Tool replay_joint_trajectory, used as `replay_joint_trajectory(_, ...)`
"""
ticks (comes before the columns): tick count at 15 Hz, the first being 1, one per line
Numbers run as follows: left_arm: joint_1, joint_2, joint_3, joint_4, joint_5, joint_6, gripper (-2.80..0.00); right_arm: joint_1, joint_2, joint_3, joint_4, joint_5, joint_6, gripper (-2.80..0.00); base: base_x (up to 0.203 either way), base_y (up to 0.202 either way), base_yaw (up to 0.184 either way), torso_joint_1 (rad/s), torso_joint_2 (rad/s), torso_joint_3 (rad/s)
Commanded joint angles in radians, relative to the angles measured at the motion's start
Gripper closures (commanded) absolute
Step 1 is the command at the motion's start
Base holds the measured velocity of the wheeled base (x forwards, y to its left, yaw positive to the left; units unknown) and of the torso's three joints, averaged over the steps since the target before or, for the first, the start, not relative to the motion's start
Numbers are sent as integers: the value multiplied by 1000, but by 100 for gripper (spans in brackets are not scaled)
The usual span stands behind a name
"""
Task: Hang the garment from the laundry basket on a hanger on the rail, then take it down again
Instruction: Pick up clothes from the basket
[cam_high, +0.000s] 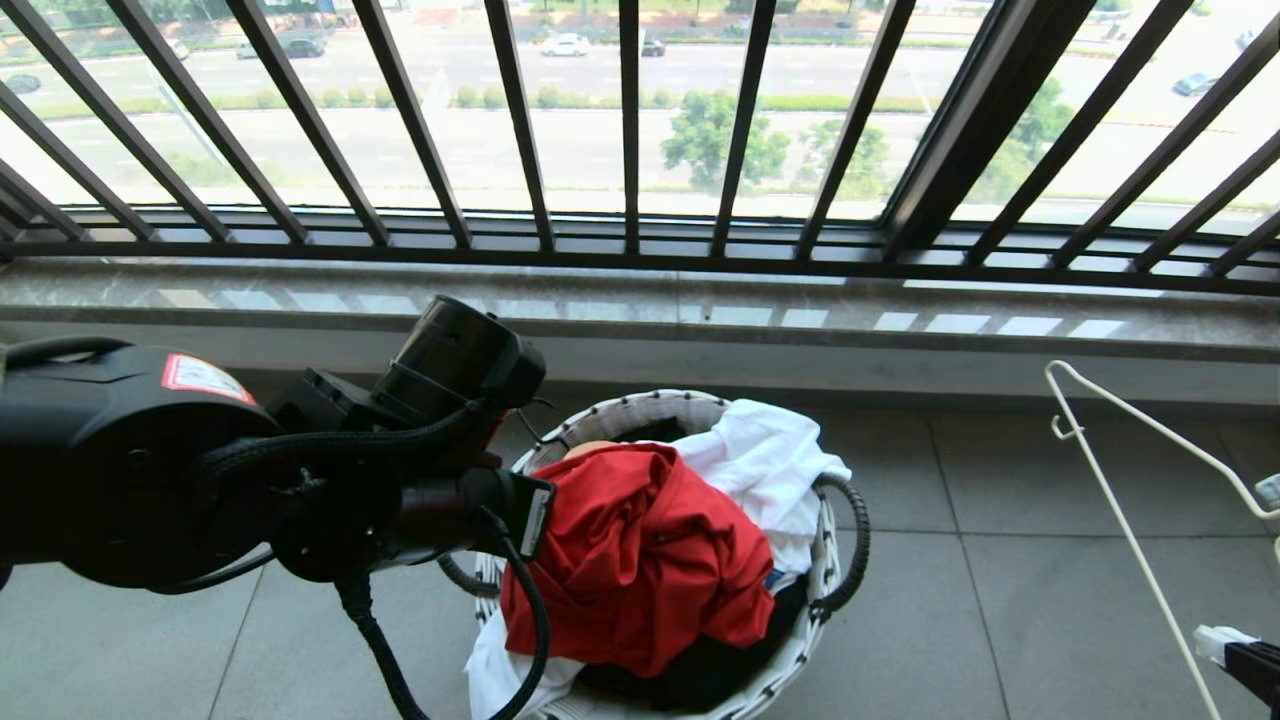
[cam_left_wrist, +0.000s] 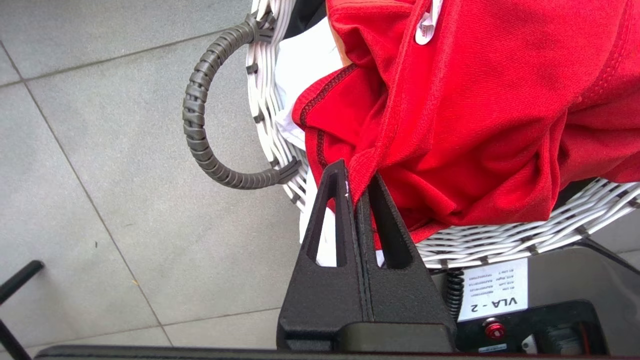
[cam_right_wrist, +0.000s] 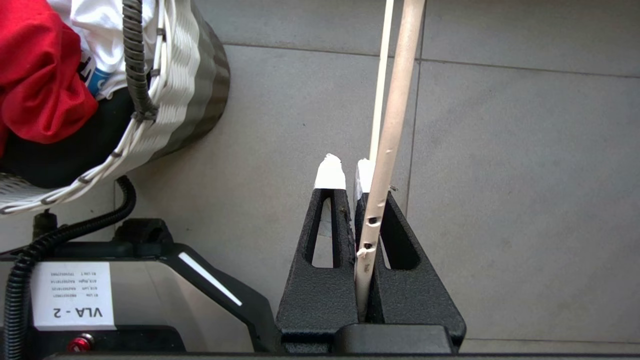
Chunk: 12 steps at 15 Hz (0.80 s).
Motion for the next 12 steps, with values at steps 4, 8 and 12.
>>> replay_joint_trajectory(4,3,38,-45,-3,-71,114,0,0,12,3,1,-4,2,0,0,0,0,0,0,0)
replay_joint_trajectory(8,4,30,-24,-4,-115,121,0,0,4,9,5,-6,3,0,0,0,0,0,0,0)
replay_joint_trajectory(12,31,32,-30,-8,-181,163,0,0,1,11,4,-4,2,0,0,0,0,0,0,0)
